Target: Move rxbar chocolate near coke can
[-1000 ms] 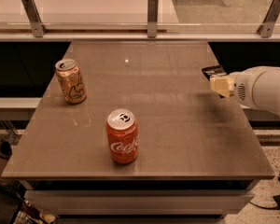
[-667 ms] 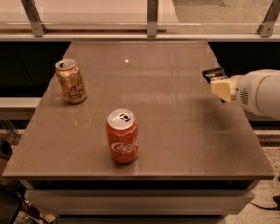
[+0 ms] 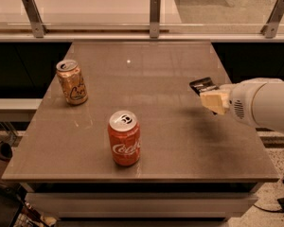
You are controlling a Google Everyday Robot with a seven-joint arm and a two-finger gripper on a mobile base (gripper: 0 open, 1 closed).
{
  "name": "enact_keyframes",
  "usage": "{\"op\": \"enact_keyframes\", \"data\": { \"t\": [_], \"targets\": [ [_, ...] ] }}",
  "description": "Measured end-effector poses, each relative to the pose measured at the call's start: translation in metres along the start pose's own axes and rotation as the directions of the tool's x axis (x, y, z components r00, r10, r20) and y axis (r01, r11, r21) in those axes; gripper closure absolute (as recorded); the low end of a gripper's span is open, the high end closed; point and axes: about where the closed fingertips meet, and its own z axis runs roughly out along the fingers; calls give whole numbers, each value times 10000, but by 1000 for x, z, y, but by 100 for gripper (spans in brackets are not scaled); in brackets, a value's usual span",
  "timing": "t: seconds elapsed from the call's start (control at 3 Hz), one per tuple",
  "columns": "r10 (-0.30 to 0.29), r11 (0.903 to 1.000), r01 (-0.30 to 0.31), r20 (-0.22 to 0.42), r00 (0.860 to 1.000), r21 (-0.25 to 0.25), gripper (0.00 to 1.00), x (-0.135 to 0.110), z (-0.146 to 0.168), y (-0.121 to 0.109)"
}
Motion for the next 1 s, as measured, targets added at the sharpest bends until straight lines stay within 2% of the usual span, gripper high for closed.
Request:
{"op": "enact_keyframes", "data": {
  "t": [0.33, 1.0],
  "targets": [
    [-38, 9989, 29, -179, 9998, -477, 100, 11, -6, 15],
    [307, 9952, -358, -574, 9979, -910, 100, 45, -31, 32]
  ]
}}
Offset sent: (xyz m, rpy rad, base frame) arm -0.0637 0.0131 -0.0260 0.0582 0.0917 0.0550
